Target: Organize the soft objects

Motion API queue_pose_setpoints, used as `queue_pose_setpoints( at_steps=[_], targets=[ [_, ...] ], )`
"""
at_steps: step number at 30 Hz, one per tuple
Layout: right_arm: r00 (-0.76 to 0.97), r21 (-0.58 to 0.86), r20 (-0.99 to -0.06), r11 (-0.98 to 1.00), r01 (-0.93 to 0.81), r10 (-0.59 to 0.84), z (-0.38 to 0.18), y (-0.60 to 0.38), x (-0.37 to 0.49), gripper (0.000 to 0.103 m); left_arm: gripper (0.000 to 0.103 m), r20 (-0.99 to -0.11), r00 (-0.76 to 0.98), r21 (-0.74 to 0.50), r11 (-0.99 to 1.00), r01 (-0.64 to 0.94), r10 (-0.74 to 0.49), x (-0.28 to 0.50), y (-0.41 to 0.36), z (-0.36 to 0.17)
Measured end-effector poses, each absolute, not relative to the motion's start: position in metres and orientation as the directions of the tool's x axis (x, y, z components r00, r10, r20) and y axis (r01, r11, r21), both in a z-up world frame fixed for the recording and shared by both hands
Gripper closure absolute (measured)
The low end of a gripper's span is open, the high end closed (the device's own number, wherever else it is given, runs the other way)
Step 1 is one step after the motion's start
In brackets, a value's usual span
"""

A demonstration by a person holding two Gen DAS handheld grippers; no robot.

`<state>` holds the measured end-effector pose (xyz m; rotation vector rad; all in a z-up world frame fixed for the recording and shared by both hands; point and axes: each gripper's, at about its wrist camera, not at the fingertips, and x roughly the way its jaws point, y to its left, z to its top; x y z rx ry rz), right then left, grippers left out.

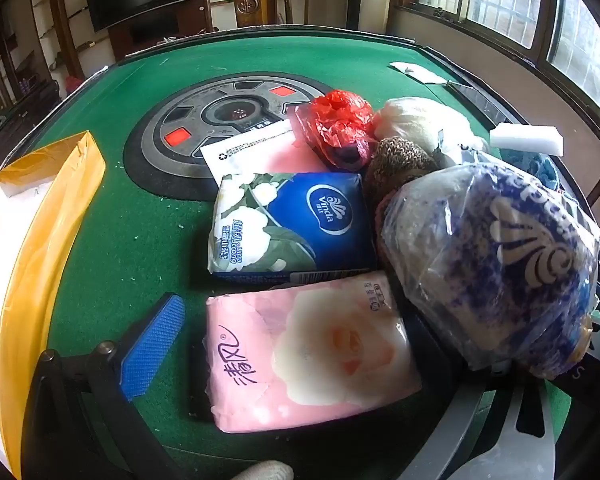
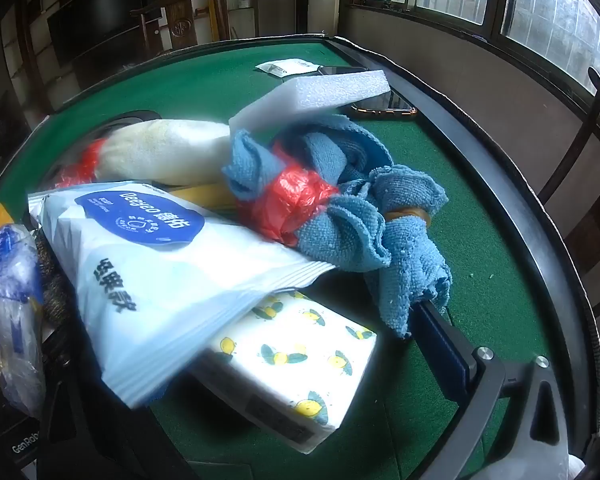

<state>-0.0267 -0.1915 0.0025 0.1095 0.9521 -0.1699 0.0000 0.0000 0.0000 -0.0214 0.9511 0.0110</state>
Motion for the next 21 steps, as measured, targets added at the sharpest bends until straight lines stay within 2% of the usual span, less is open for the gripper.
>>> queue_pose_setpoints(
  at_steps=[21],
  targets=[
    [0.566,0.021,-0.819,0.981,0.192,-0.094,0.0022,-0.1914,-0.0265,0.001,0.000,-0.814,0.581,-0.004,1.000,-0.018,0.007,0.0002,-0.0001,0.0001]
  ],
)
